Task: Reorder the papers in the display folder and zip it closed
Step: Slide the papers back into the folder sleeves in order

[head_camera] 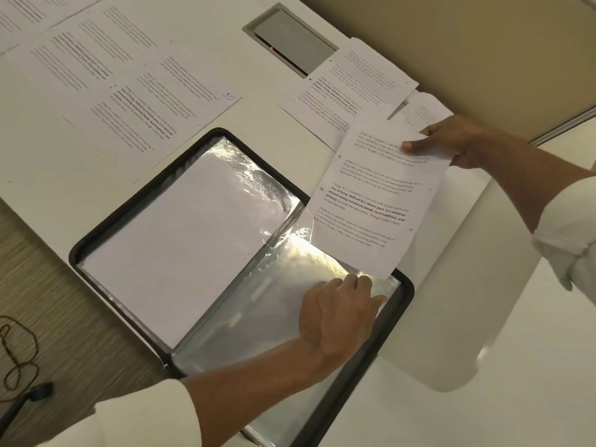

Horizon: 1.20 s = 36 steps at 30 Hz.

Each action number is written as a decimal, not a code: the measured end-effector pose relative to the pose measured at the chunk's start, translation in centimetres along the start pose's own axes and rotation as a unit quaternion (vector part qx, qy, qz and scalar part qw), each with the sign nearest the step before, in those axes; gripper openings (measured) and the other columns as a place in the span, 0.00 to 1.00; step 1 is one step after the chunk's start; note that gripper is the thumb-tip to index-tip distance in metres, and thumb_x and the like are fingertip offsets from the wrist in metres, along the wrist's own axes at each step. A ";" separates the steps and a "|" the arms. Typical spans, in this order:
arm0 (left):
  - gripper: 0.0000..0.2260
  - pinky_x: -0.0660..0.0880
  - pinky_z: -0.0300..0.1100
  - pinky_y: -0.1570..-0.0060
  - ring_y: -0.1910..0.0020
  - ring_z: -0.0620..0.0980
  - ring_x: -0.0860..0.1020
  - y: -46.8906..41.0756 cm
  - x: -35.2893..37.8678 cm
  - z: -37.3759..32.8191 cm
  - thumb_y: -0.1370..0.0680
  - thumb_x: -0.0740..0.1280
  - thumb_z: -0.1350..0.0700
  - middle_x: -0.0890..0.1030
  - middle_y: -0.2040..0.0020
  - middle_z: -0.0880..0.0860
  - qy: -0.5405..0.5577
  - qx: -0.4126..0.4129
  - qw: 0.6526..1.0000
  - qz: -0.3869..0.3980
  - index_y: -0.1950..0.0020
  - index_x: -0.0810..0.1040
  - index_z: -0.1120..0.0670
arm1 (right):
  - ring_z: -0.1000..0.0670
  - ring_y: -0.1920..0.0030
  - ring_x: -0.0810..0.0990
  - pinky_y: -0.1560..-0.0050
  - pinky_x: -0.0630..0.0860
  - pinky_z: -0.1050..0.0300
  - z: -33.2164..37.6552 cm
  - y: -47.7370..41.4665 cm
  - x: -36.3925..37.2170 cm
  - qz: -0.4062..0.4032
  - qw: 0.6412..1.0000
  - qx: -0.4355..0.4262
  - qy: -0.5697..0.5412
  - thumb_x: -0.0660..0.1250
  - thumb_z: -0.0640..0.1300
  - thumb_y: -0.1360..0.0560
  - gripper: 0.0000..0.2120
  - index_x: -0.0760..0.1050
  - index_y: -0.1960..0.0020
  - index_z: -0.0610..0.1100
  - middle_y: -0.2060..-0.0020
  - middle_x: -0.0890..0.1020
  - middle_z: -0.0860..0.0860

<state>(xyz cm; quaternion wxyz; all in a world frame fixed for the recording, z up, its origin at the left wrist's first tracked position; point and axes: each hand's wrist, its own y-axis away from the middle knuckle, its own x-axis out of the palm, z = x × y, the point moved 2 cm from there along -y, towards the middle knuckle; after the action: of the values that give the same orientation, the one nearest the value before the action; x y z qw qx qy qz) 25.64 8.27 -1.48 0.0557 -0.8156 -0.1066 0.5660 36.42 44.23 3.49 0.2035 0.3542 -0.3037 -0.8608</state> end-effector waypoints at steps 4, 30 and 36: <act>0.23 0.79 0.43 0.65 0.67 0.49 0.79 -0.1 0.4 0.8 0.16 0.62 0.36 0.81 0.64 0.49 0.021 -0.003 1.000 -0.018 0.58 0.80 0.52 | 0.48 0.48 0.87 0.41 0.83 0.46 -0.7 0.5 0.3 -0.033 0.992 0.081 -0.091 0.85 0.42 0.35 0.25 0.80 0.41 0.44 0.46 0.88 0.47; 0.30 0.58 0.64 0.19 0.17 0.67 0.57 -4.2 2.8 8.4 0.19 0.66 0.37 0.63 0.18 0.67 0.060 0.047 0.990 0.121 0.29 0.75 0.61 | 0.45 0.54 0.84 0.56 0.80 0.49 -6.7 8.1 6.8 -0.110 0.941 0.267 -0.179 0.79 0.32 0.28 0.15 0.78 0.47 0.42 0.51 0.84 0.46; 0.19 0.71 0.56 0.36 0.36 0.60 0.74 -14.0 1.7 12.9 0.19 0.69 0.44 0.79 0.38 0.58 0.061 0.001 0.988 0.143 0.38 0.80 0.58 | 0.43 0.44 0.83 0.37 0.81 0.45 -9.6 8.0 8.5 -0.175 0.922 0.262 -0.224 0.76 0.32 0.25 0.09 0.75 0.53 0.38 0.54 0.82 0.44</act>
<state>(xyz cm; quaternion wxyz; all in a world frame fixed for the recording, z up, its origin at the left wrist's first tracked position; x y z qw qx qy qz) 12.59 21.87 -4.61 -0.0189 -0.8553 0.0152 0.5176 38.86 29.96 -0.76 -0.1239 0.2403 -0.4891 -0.8293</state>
